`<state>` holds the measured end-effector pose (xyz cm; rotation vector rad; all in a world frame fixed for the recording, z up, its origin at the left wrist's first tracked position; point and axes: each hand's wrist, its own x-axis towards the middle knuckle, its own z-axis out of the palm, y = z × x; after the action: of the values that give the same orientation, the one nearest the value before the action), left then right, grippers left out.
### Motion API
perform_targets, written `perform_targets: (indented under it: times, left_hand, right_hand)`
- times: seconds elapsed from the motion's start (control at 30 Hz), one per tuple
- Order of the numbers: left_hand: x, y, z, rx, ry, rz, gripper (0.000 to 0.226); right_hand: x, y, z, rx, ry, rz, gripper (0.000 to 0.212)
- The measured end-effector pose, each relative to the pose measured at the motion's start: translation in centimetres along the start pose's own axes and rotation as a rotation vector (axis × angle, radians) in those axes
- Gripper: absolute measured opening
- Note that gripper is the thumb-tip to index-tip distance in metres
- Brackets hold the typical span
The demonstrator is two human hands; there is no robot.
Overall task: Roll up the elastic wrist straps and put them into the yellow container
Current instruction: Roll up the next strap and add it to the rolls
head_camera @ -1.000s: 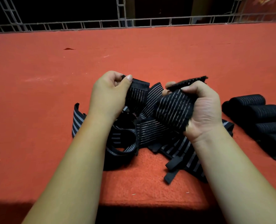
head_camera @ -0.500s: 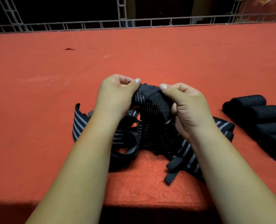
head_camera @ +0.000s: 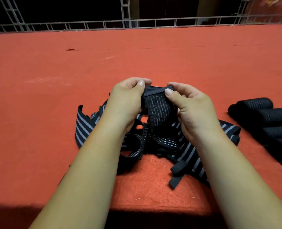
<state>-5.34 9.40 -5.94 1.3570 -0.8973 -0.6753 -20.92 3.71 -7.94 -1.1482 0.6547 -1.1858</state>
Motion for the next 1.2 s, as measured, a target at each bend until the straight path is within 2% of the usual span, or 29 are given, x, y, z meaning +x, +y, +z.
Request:
perform_targets:
  times: [0.3, 0.37, 0.5, 0.73, 1.07, 1.2]
  left_hand:
    - [0.1, -0.2, 0.6, -0.334, 0.068, -0.182, 0.030]
    - [0.0, -0.1, 0.6, -0.327, 0.071, -0.190, 0.030]
    - [-0.8, 0.5, 1.3, -0.419, -0.047, -0.143, 0.025]
    - [-1.7, 0.7, 2.5, -0.522, -0.093, -0.082, 0.026]
    - [-2.1, 1.0, 3.0, -0.536, -0.177, -0.038, 0.026]
    - [-2.2, 0.9, 2.8, -0.480, -0.199, -0.031, 0.027]
  right_hand:
    - [-0.1, -0.8, -0.6, 0.212, -0.141, 0.092, 0.023]
    - [-0.1, -0.7, -0.6, 0.162, -0.143, 0.080, 0.021]
    - [-0.2, -0.5, -0.4, 0.037, -0.097, 0.061, 0.013]
    - [-0.1, -0.7, -0.2, -0.009, -0.003, 0.065, 0.010]
    - [-0.3, -1.3, -0.5, -0.041, 0.040, 0.051, 0.008]
    - [-0.1, -1.3, -0.7, -0.156, 0.072, -0.010, 0.007]
